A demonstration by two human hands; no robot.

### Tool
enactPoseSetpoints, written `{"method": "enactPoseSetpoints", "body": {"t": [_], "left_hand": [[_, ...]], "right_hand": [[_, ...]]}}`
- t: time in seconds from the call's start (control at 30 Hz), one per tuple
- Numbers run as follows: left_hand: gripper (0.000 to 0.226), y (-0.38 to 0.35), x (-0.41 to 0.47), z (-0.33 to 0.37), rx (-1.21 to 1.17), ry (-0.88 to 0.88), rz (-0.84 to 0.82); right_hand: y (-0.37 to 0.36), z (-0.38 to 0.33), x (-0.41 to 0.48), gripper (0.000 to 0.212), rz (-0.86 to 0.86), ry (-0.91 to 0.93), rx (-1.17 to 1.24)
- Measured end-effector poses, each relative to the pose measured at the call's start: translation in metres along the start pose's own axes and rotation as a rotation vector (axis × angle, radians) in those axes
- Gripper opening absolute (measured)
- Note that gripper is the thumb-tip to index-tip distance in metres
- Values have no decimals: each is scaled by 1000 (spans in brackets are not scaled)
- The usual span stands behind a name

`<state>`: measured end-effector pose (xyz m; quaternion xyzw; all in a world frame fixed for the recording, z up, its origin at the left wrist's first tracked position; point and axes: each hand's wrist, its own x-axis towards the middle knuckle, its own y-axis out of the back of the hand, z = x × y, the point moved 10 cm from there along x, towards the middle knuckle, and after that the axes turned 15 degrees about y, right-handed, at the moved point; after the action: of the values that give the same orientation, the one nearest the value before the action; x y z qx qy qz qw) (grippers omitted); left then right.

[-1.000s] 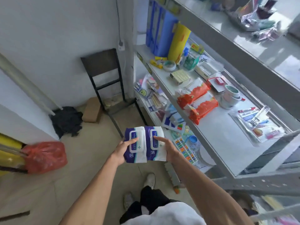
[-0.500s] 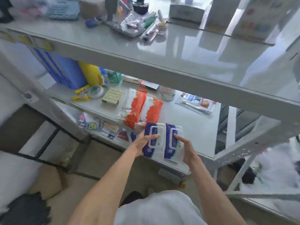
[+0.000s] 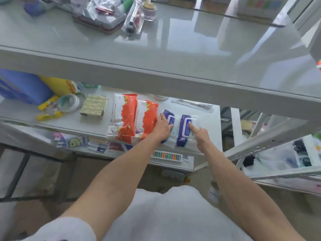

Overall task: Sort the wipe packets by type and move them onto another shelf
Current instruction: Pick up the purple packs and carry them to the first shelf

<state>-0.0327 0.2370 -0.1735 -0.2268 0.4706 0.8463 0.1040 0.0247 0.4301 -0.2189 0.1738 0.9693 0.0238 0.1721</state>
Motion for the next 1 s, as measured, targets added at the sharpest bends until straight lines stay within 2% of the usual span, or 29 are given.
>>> {"method": "enactPoseSetpoints", "body": {"t": [0.07, 0.13, 0.2, 0.23, 0.33, 0.5, 0.63, 0.7, 0.83, 1.0], "left_hand": [[66, -8, -5, 10, 266, -197, 88], [67, -25, -9, 16, 372, -352, 84], [64, -42, -5, 15, 419, -381, 0], [63, -47, -2, 13, 448, -375, -19], [64, -51, 4, 10, 508, -348, -13], [64, -44, 5, 17, 471, -312, -2], [77, -34, -4, 25, 405, -304, 44], [65, -26, -19, 45, 268, -335, 101], [31, -40, -59, 89, 155, -533, 106], [21, -95, -93, 112, 247, -654, -151]], "right_hand": [[-4, -8, 6, 33, 43, 61, -167], [-5, -12, 12, 52, 87, 119, -344], [-1, -10, 16, 68, 156, 145, -514], [3, -11, 14, 68, 198, 151, -584], [5, -15, 7, 54, 258, 212, -738], [-13, -16, 19, 53, 152, 218, -803], [-16, -18, 18, 52, 79, 212, -827], [-8, -18, 10, 45, 143, 215, -753], [28, -14, -26, 35, 332, 252, -568], [88, 9, -91, 21, 404, 196, -517]]}}
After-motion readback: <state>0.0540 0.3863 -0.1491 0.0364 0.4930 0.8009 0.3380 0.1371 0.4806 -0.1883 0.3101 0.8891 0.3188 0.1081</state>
